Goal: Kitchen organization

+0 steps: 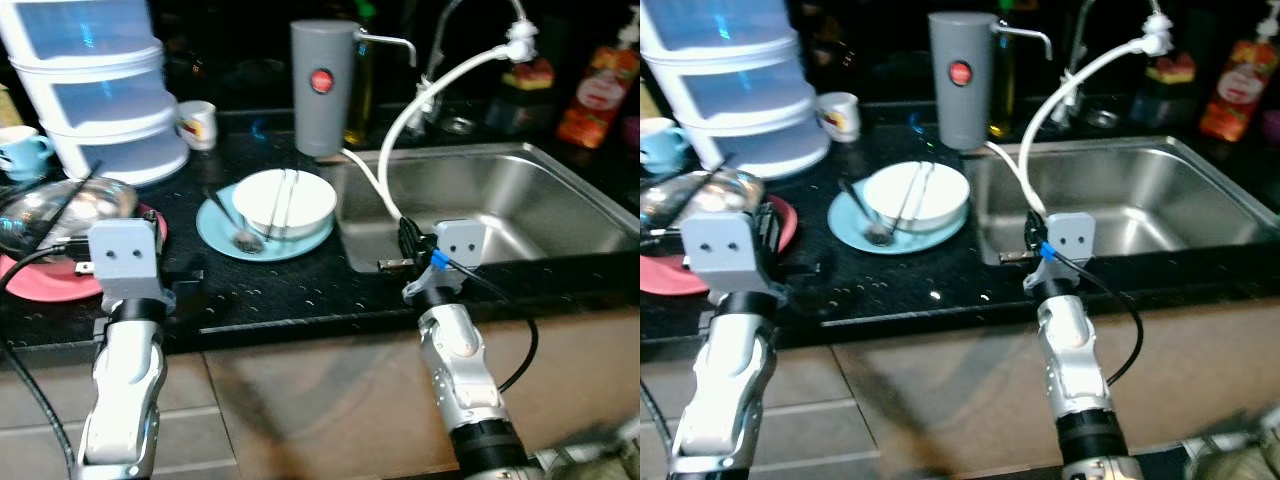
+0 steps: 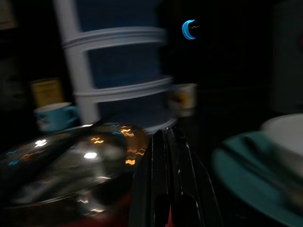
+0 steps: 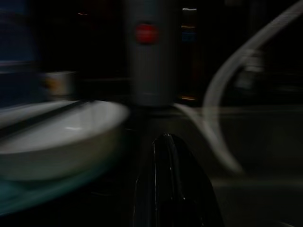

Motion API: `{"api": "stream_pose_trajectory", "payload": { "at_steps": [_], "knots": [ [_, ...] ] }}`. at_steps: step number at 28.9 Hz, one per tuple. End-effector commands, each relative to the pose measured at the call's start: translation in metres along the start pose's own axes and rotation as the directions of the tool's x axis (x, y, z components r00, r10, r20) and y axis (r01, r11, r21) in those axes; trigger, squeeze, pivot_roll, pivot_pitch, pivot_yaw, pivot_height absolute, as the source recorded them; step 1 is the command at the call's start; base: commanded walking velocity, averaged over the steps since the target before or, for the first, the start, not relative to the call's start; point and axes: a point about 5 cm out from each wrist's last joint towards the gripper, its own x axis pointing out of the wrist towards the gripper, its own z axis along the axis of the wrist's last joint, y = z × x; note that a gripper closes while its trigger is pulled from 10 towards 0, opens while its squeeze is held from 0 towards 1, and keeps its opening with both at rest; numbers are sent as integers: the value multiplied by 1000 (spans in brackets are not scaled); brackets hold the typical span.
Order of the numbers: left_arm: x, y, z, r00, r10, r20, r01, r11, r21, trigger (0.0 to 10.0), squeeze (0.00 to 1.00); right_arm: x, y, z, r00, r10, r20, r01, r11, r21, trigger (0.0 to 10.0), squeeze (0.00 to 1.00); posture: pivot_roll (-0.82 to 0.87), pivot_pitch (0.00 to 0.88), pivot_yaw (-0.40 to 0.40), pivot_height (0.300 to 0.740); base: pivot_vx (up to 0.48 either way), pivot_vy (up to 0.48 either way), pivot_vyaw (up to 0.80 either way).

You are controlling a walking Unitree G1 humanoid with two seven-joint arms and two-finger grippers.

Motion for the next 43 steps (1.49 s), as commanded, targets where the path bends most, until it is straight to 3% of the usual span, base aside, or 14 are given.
{"api": "stream_pose_trajectory", "payload": {
  "at_steps": [1, 43],
  "knots": [
    [-1, -3, 1, 1000, -8, 1, 8, 1000, 6, 10000, 0, -2, -8, 0, 1000, -24, -1, 24, 1000, -7, 10000, 0, 39, 43, -1, 740, 274, 0, 0],
    [1, -3, 0, 1000, -7, -1, 7, 1000, -1, 10000, 0, -1, -7, 0, 1000, -17, -4, 17, 1000, -8, 10000, 0, 36, 36, -5, 740, 269, 0, 0]
  ]
}}
